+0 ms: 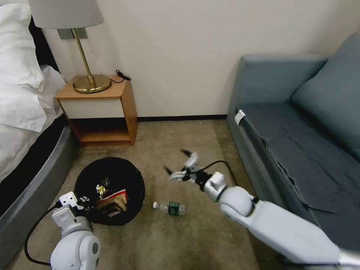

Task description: Pick up the trash bin, then pick up the garbage on the floor and place it into the trash bin.

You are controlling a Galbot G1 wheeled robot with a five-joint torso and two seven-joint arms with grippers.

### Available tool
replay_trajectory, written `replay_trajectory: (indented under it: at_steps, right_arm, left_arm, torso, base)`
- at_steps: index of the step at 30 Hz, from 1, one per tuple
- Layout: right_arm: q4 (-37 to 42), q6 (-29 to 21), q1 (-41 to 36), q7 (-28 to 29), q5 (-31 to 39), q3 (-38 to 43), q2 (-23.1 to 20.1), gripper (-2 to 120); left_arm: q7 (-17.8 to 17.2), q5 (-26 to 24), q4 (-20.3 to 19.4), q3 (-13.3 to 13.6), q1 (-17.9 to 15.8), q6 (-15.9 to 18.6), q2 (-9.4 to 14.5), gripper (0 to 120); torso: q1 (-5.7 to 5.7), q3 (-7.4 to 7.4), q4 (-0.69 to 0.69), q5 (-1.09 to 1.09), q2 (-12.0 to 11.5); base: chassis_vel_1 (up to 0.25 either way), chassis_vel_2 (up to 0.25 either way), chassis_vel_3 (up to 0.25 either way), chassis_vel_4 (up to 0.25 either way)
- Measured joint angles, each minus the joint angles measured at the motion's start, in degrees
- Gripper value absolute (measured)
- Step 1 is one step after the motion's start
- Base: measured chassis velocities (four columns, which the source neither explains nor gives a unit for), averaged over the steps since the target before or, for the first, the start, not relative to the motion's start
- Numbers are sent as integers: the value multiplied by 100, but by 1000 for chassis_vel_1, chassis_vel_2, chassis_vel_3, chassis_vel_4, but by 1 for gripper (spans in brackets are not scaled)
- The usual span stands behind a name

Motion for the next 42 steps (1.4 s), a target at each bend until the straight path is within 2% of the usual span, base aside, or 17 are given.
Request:
replay_trajectory:
  at_steps: [1, 5, 10, 15, 22, 25, 34, 37, 42]
  right_arm:
    - [0, 0, 0, 0, 0, 0, 0, 100]
    - [-836, -51, 1105, -583, 401, -1470, 243, 100]
    - [-1450, -342, 1571, -1012, 584, -2184, 592, 99]
    - [-1846, -616, 1742, -1321, 731, -2517, 920, 97]
    - [-2480, -648, 1736, -1423, 754, -2864, 1456, 96]
    - [-2745, -705, 1676, -1436, 773, -3023, 1672, 90]
    - [-3269, -726, 1480, -1427, 643, -3119, 1942, 88]
    - [-3608, -610, 1406, -1408, 493, -3117, 2067, 82]
    - [-4095, -441, 1317, -1441, 309, -3019, 2253, 83]
  left_arm:
    - [0, 0, 0, 0, 0, 0, 0, 2]
    - [3, 64, -42, 2, 39, -20, -63, 2]
    - [7, 105, -60, -12, 90, -81, -104, 2]
    - [9, 121, -71, -40, 147, -158, -129, 2]
    - [14, 112, -108, -92, 186, -203, -127, 2]
    - [12, 86, -132, -127, 195, -205, -114, 2]
    - [12, 42, -164, -149, 203, -207, -96, 2]
    - [12, 41, -164, -148, 206, -229, -94, 2]
    - [12, 42, -163, -140, 219, -249, -94, 2]
  torso:
    - [0, 0, 0, 0, 0]
    - [0, 0, 0, -1, 0]
    - [0, 0, 0, -1, 0]
    - [0, 0, 0, -1, 0]
    - [0, 0, 0, -2, 0]
    - [0, 0, 0, -1, 0]
    - [0, 0, -1, -1, 0]
    - [0, 0, -1, -1, 0]
    - [0, 0, 0, -1, 0]
  base:
    - [0, 0, 0, 0]
    - [0, 0, 0, 0]
    - [0, 0, 0, 0]
    - [0, 0, 0, 0]
    - [0, 0, 0, 0]
    - [0, 0, 0, 0]
    - [0, 0, 0, 0]
    - [0, 0, 0, 0]
    - [0, 0, 0, 0]
